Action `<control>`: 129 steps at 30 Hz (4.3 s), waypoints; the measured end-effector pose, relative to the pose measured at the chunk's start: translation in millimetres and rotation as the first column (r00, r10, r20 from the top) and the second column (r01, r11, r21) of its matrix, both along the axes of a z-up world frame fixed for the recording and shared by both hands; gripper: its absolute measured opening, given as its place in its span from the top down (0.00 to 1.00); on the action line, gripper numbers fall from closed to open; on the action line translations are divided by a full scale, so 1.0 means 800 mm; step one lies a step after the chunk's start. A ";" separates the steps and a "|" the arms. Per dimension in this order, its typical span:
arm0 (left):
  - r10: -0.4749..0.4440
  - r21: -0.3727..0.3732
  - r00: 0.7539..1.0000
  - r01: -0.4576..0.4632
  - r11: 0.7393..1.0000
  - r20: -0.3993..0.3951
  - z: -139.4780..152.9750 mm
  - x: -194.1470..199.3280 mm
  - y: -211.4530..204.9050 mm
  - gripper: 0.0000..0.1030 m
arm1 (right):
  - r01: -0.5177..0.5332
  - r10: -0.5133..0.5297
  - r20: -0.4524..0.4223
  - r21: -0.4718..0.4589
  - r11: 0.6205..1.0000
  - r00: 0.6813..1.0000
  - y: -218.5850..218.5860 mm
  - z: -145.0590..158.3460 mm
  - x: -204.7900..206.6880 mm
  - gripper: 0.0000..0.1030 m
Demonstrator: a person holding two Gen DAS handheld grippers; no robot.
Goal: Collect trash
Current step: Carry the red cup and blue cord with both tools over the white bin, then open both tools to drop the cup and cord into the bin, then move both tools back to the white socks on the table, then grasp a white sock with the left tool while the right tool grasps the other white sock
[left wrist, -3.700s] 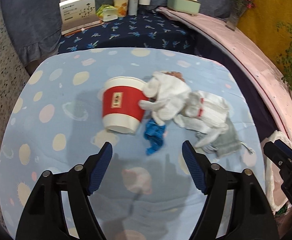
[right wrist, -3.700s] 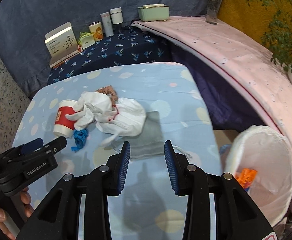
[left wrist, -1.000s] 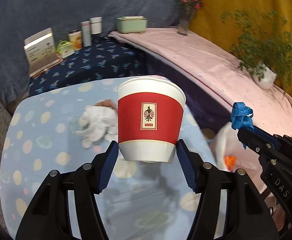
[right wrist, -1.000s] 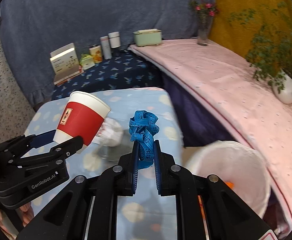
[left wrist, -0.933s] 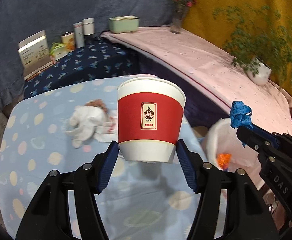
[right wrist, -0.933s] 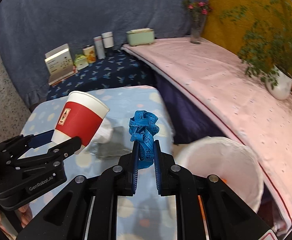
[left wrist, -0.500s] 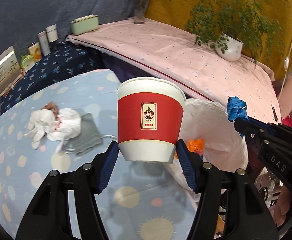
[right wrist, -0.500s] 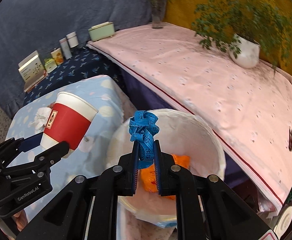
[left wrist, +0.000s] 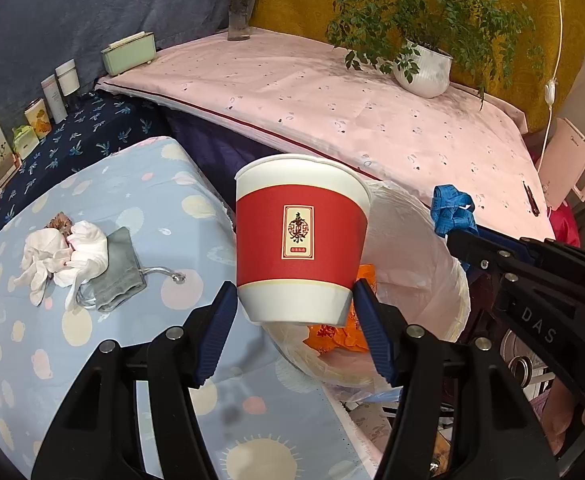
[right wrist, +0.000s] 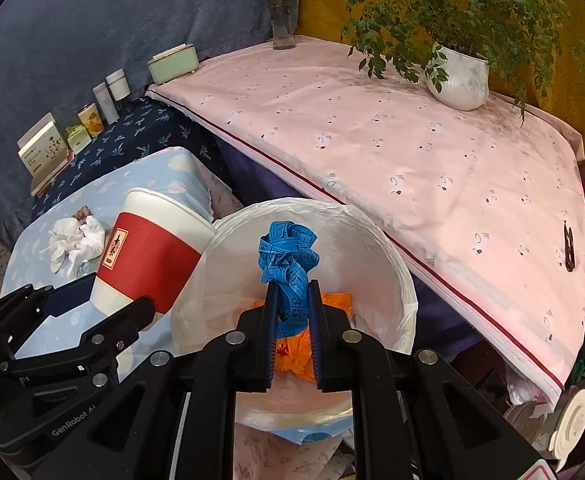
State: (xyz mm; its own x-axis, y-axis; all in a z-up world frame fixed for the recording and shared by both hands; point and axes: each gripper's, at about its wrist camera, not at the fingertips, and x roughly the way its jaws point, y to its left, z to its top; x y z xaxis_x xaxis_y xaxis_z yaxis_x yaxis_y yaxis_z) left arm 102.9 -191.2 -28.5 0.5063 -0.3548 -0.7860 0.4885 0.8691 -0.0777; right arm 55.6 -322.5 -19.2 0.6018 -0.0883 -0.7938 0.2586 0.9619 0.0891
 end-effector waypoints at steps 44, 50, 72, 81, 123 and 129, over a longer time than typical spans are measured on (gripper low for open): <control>0.111 0.012 0.993 -0.111 0.994 -0.030 -0.022 0.032 0.064 0.30 | -0.033 0.035 0.052 -0.038 0.999 0.998 0.046 0.012 0.027 0.62; 0.145 0.008 0.989 -0.144 0.989 -0.033 -0.023 0.041 0.088 0.30 | -0.074 0.076 0.048 -0.044 0.996 0.996 0.071 0.011 0.037 0.62; 0.358 0.010 0.930 -0.359 0.933 -0.078 -0.048 0.095 0.243 0.30 | -0.260 0.260 0.003 -0.031 0.965 0.966 0.208 -0.005 0.100 0.62; 0.459 0.010 0.884 -0.460 0.888 -0.086 -0.055 0.129 0.318 0.22 | -0.345 0.344 -0.049 -0.011 0.939 0.938 0.281 -0.037 0.139 0.62; 0.404 -0.070 0.903 -0.417 0.906 -0.147 -0.062 0.190 0.351 0.96 | -0.408 0.408 0.015 0.058 0.911 0.913 0.336 -0.066 0.222 0.92; 0.398 -0.092 0.913 -0.405 0.909 -0.086 -0.015 0.171 0.340 0.96 | -0.397 0.393 0.089 0.037 0.917 0.915 0.316 -0.018 0.205 0.92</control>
